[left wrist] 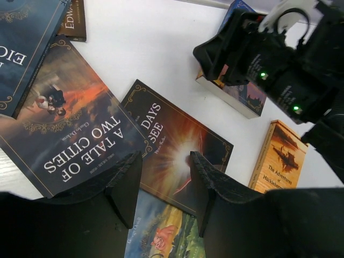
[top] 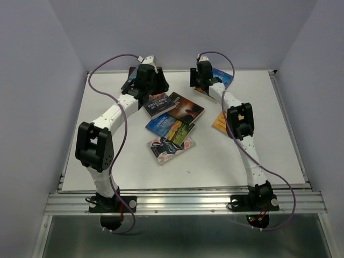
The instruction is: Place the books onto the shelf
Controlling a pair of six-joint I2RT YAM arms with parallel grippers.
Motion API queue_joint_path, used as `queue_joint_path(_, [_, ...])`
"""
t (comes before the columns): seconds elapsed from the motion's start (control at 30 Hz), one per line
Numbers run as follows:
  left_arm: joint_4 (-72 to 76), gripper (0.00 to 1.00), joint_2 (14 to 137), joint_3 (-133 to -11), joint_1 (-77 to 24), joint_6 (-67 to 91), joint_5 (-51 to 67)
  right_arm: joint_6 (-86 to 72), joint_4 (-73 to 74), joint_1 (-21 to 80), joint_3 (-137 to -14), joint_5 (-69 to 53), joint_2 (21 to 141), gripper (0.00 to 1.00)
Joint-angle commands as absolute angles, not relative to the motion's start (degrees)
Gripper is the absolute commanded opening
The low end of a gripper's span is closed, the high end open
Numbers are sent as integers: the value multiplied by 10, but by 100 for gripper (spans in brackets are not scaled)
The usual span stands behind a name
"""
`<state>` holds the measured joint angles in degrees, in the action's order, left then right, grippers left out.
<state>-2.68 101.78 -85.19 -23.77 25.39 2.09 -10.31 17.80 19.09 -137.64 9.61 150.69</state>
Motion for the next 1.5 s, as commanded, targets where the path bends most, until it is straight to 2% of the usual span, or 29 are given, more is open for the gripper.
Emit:
queue_joint_path(0.0, [-11,52,976,-837,-235,238,21,-48,185,192,-1401,121,1528,59])
queue_joint_path(0.13, [-11,52,974,-832,-233,239,20,-24,185,198,-1346,134,1517,59])
queue_joint_path(0.6, [-11,52,952,-807,-232,246,15,-16,181,198,-1164,301,1414,53])
queue_joint_path(0.97, [-10,52,940,-788,-232,260,15,-28,138,192,-1037,310,1332,52])
queue_joint_path(1.23, [-18,53,919,-771,-229,269,-14,-14,129,187,-1023,200,1281,54])
queue_joint_path(1.3, [-25,53,905,-766,-221,275,-19,-6,129,187,-1016,159,1260,60])
queue_joint_path(1.43, [-25,54,869,-734,-200,294,-31,-6,128,187,-999,55,1206,91])
queue_joint_path(1.47, [-25,56,854,-716,-196,302,-43,-11,129,187,-991,1,1192,93])
